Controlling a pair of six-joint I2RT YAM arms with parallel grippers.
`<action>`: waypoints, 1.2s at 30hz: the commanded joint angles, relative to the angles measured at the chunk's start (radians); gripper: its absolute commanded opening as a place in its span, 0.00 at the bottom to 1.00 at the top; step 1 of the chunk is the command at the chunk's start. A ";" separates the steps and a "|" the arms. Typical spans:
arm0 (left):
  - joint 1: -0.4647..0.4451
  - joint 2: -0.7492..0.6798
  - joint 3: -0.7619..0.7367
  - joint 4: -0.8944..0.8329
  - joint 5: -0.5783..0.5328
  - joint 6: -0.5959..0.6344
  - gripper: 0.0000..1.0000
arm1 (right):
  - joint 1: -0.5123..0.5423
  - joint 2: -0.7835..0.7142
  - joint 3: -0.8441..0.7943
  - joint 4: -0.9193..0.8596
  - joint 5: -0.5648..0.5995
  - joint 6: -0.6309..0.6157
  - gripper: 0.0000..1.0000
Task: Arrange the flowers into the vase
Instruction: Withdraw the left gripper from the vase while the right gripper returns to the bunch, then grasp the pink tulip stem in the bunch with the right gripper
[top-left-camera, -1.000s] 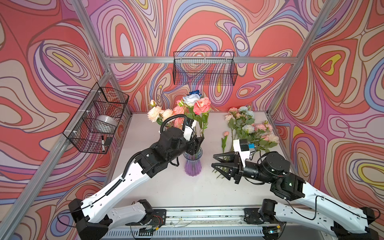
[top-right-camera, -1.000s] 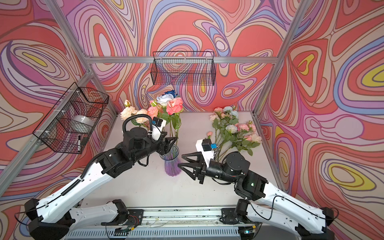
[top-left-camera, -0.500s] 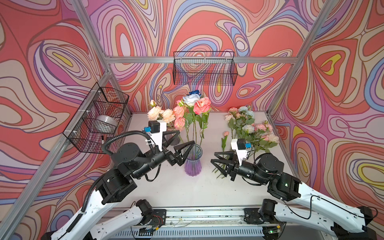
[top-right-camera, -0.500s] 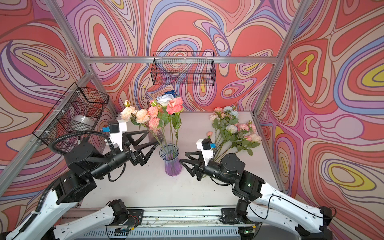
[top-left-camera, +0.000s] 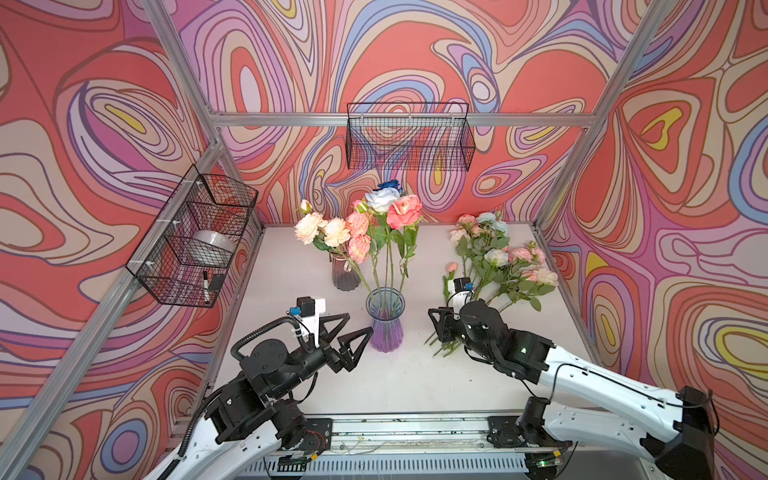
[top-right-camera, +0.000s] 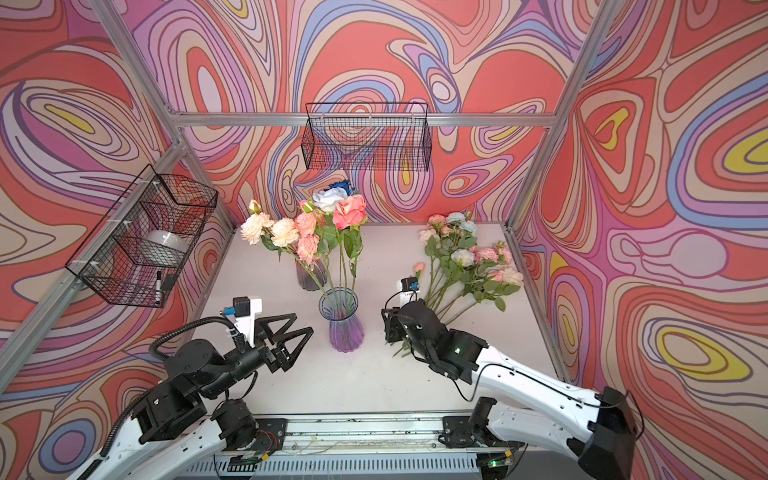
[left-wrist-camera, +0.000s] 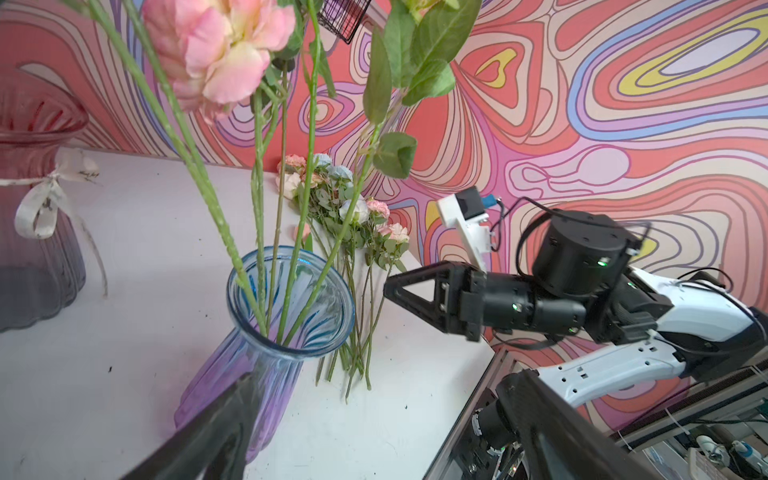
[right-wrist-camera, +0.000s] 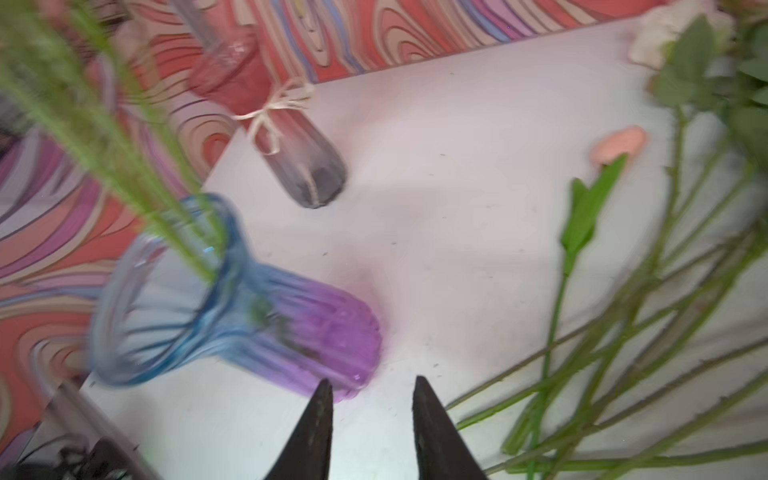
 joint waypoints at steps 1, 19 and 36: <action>0.004 -0.013 -0.016 -0.009 -0.018 -0.038 0.97 | -0.176 0.033 -0.040 -0.004 -0.091 0.115 0.30; 0.005 -0.061 -0.051 -0.092 -0.021 -0.060 0.97 | -0.416 0.716 0.291 -0.069 -0.188 0.082 0.30; 0.004 -0.079 -0.045 -0.130 -0.053 -0.043 0.97 | -0.417 0.850 0.356 -0.069 -0.146 0.034 0.06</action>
